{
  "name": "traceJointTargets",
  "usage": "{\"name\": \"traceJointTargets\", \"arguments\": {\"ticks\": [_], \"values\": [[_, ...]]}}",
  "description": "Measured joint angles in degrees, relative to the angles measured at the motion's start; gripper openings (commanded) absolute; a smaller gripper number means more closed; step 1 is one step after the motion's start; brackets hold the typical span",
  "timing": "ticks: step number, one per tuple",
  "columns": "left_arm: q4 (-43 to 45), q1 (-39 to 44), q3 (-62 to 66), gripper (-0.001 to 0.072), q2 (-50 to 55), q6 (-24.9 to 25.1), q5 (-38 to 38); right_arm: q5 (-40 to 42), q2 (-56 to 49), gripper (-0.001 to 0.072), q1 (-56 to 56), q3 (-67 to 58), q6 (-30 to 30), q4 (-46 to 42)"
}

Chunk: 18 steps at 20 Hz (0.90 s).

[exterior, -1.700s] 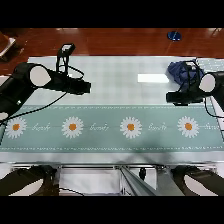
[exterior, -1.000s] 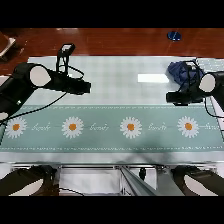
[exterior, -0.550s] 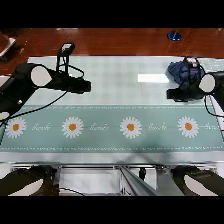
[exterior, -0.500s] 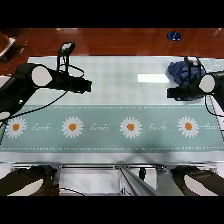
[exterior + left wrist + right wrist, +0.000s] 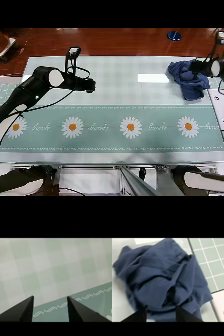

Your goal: Fold the shirts.

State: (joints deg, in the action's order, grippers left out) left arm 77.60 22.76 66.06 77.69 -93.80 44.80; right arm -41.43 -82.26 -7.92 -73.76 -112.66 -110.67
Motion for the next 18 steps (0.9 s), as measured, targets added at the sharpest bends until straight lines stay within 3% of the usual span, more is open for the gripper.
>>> {"name": "traceJointTargets", "arguments": {"ticks": [7,8,9,10,15,18], "values": [[0.42,-0.11,0.0,0.0509,0.92,0.0,-2.47,-6.75,-19.61,0.0403,-7.15,-14.51,8.98,15.54],[0.42,-0.11,0.0,0.0509,1.01,0.0,-2.51,-7.98,-21.46,0.0369,-7.43,-15.3,9.49,16.44],[0.42,-0.11,0.0,0.0509,1.11,0.0,-2.56,-9.35,-22.84,0.0231,-7.58,-15.87,9.86,17.0],[0.42,-0.11,0.0,0.0508,1.16,0.02,-2.51,-10.73,-24.06,0.0035,-7.72,-16.26,10.25,17.73],[3.19,-3.76,4.02,0.0508,-0.83,0.02,2.95,-18.1,-22.62,0.0023,-8.0,-17.51,15.76,22.23],[4.44,-8.07,7.15,0.0508,-6.4,-0.07,9.7,-17.16,-15.56,0.0023,-7.93,-20.22,20.55,27.85]]}}
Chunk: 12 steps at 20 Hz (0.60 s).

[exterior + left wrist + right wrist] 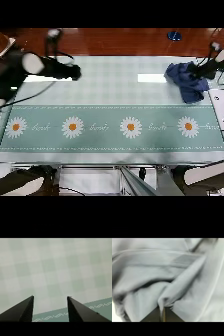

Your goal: Fold the shirts.

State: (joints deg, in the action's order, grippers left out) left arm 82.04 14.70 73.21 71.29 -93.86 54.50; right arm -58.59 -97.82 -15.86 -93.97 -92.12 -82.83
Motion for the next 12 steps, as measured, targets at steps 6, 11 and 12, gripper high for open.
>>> {"name": "traceJointTargets", "arguments": {"ticks": [6,11,12], "values": [[-1.55,2.67,-14.53,0.0508,-21.77,-4.55,4.07,1.4,18.03,0.0023,0.0,-7.74,8.44,14.14],[-2.19,7.8,-31.01,0.0508,-34.4,-11.39,-0.28,0.07,29.86,0.0023,0.0,-12.5,12.26,24.55],[-2.32,8.22,-32.76,0.0508,-35.3,-11.98,-0.68,-0.52,31.71,0.0023,0.0,-12.92,13.03,26.69]]}}
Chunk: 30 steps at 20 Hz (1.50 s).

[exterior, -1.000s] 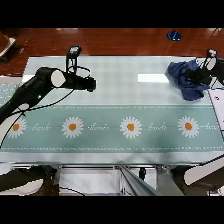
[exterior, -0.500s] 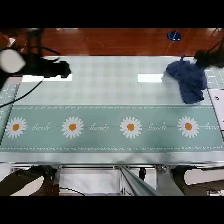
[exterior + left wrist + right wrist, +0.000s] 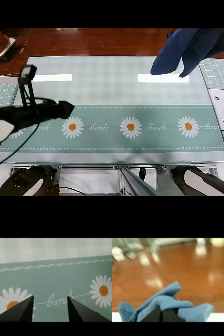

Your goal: Fold the shirts.

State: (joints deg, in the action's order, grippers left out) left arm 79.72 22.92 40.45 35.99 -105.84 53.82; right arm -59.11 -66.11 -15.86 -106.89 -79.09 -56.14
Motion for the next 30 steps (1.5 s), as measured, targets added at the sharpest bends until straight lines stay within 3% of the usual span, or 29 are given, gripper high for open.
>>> {"name": "traceJointTargets", "arguments": {"ticks": [5,11,16,20,21,22,27,30], "values": [[-0.37,0.94,-4.0,0.0508,-1.44,-1.57,-2.14,-8.02,7.21,0.0023,2.36,-0.17,2.62,7.48],[-0.9,1.14,-4.83,0.0508,-1.68,-1.99,-4.81,-13.49,9.88,0.0023,23.74,10.01,2.6,3.67],[-1.14,1.14,-4.92,0.0508,-1.68,-1.99,-5.35,-6.36,8.9,0.0023,40.89,31.82,-1.86,-1.16],[-1.29,1.14,-4.92,0.0508,-1.66,-2.01,-5.4,3.74,1.97,0.0027,48.85,44.54,-5.07,1.22],[-1.33,1.14,-4.94,0.0508,-1.55,-2.01,-5.4,5.35,-0.48,0.014,50.18,46.01,-5.35,2.82],[-1.42,1.14,-4.94,0.0508,-1.36,-2.01,-5.42,6.54,-2.67,0.0393,51.06,46.95,-5.62,4.13],[-2.95,0.52,-4.96,0.0508,0.44,-1.18,-3.89,5.79,-6.62,0.0406,48.06,47.21,-5.38,7.19],[-2.93,-3.96,-4.83,0.0508,0.79,1.2,0.63,-0.57,-0.68,0.0406,37.33,45.07,-5.09,1.55]]}}
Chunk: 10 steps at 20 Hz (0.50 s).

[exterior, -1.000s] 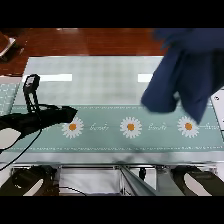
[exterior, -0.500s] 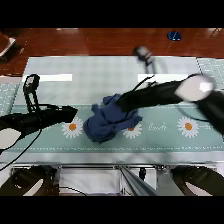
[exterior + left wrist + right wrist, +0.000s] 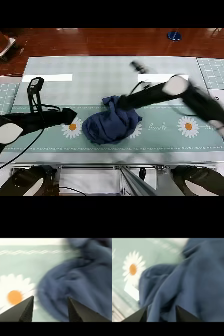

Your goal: Fold the shirts.

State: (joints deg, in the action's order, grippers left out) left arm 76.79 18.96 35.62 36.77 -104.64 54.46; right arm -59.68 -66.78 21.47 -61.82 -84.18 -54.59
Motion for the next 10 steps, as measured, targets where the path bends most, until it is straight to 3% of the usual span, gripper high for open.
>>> {"name": "traceJointTargets", "arguments": {"ticks": [3,5,10], "values": [[-1.4,-7.04,-2.01,0.0507,0.52,2.4,4.42,-4.81,8.81,0.0405,-15.43,0.61,-1.62,-10.49],[-7.17,-10.86,-5.9,0.0507,1.84,6.01,5.88,-6.58,14.23,0.0405,-26.8,4.76,-2.99,-15.1],[-25.62,-13.29,-14.23,0.0507,9.68,16.9,3.28,-6.23,19.93,0.0405,-41.55,21.57,-3.1,-11.96]]}}
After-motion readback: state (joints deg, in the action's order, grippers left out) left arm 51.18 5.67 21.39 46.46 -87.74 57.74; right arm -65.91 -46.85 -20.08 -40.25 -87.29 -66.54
